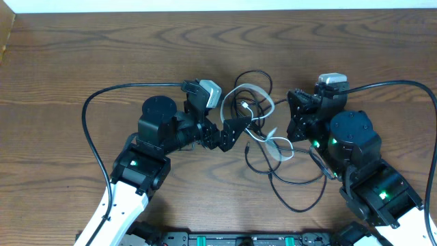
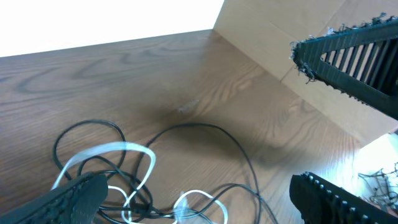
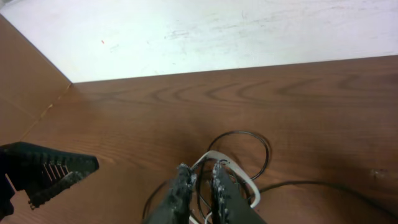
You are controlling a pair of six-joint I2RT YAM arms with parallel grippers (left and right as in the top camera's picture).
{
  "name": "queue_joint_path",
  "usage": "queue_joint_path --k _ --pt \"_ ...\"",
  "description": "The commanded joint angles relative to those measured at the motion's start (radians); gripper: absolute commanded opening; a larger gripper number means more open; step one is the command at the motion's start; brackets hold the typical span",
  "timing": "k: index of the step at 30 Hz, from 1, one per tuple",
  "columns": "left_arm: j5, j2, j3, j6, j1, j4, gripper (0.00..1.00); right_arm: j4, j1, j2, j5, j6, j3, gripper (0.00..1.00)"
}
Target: Untangle cables
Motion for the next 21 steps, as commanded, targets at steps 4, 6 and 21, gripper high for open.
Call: queue_joint_path --k 4,6,21 --pt "-0.003 -0.006 0.012 0.050 0.001 0.002 0.98 -0.026 -0.005 0.014 0.043 -0.013 0.006 0.31" --pt "-0.039 -0.006 0.012 0.048 0.001 0.000 0.98 -0.035 -0.005 0.039 0.062 -0.049 0.006 0.36" --pt "-0.187 -0.005 0.012 -0.056 0.001 -0.030 0.98 0.004 -0.005 0.478 -0.141 -0.369 0.006 0.75"
